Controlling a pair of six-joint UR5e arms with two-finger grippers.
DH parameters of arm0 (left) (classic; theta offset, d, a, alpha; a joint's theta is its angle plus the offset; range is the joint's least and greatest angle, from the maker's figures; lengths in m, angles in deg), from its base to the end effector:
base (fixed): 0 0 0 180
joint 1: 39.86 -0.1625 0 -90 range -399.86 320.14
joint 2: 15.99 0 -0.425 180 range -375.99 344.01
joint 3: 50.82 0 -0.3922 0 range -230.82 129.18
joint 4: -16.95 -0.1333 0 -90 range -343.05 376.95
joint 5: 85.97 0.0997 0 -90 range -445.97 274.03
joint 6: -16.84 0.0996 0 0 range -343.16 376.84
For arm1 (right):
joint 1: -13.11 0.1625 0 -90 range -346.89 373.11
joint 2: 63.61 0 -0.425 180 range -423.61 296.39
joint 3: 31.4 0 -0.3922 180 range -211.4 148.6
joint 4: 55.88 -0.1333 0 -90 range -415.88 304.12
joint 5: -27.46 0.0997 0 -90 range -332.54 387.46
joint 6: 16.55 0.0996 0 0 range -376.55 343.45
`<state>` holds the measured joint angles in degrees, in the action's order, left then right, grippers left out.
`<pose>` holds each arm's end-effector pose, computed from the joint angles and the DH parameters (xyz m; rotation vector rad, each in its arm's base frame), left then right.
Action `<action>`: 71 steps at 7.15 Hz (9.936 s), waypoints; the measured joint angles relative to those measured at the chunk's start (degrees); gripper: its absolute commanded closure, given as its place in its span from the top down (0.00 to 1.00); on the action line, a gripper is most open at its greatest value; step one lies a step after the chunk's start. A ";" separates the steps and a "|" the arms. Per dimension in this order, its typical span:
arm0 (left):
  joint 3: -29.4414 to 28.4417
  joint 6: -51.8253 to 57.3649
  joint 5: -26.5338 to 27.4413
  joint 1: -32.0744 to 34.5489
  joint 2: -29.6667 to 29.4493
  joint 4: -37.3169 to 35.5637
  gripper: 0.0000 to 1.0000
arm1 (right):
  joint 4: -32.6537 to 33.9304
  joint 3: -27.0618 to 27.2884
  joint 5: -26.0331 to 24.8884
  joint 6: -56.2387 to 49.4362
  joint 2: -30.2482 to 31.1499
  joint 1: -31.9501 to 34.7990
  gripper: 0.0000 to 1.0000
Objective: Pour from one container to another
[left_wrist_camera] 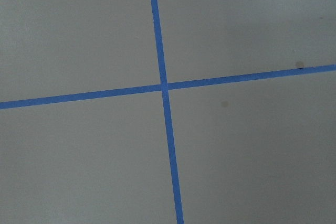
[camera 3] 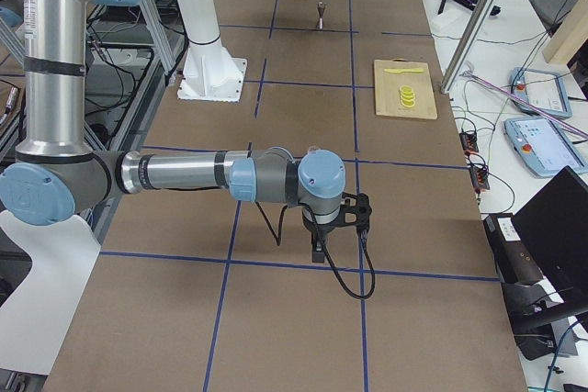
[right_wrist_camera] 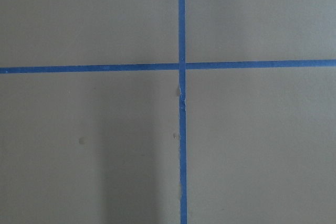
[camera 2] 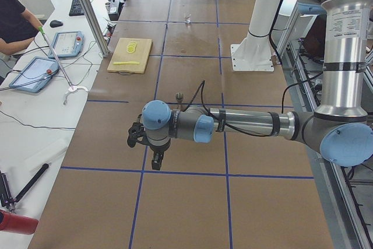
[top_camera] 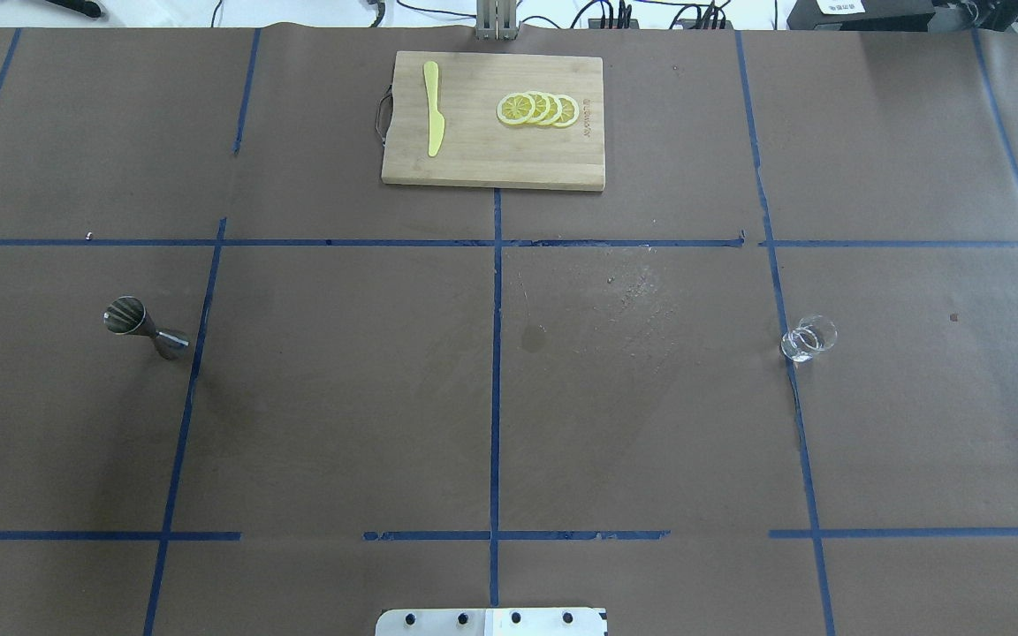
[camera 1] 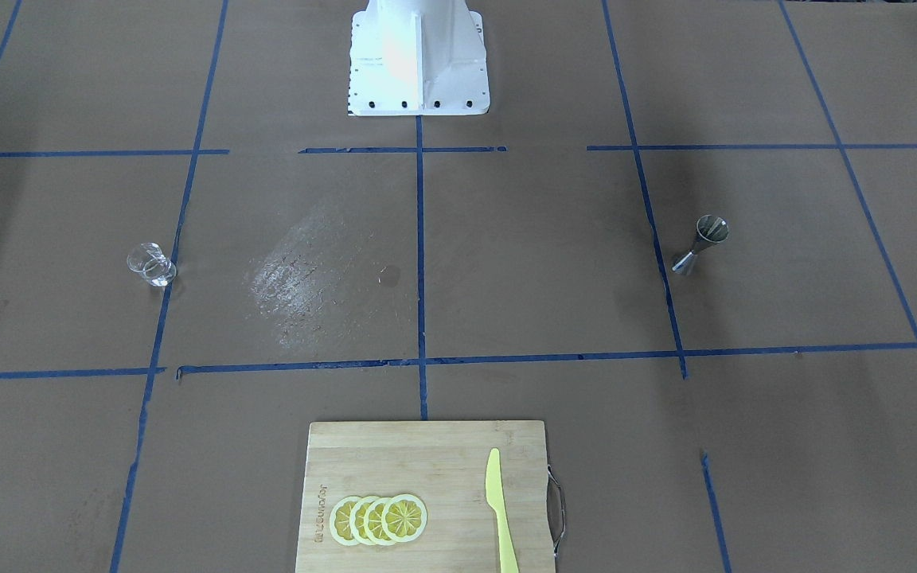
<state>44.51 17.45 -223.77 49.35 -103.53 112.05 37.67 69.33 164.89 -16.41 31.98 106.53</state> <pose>-0.0529 -0.4823 0.6199 0.1296 0.8332 0.0810 0.0867 -0.4464 0.6149 0.0498 -0.8267 0.0471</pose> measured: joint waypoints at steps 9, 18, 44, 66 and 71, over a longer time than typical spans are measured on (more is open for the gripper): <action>17.35 -12.73 0.96 -8.33 -0.28 3.37 1.00 | -1.34 0.49 -0.54 3.79 -1.03 -0.46 1.00; 29.19 -66.18 34.66 -46.01 13.17 32.77 1.00 | -1.61 1.27 -0.31 4.27 -1.29 -0.71 1.00; 4.78 -87.71 101.18 -76.10 0.32 30.50 0.37 | -31.15 16.60 -14.73 56.29 6.19 -27.59 1.00; 8.10 -63.18 101.50 -73.92 -12.41 46.13 0.00 | -43.77 22.08 -51.14 74.96 13.25 -59.17 1.00; 5.56 -51.38 98.12 -74.05 -20.38 50.48 0.00 | -43.89 21.61 -69.81 79.40 12.78 -71.66 1.00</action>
<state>50.07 -33.93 -125.65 -24.70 -123.91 162.53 -6.22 90.94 95.08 62.99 44.76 34.87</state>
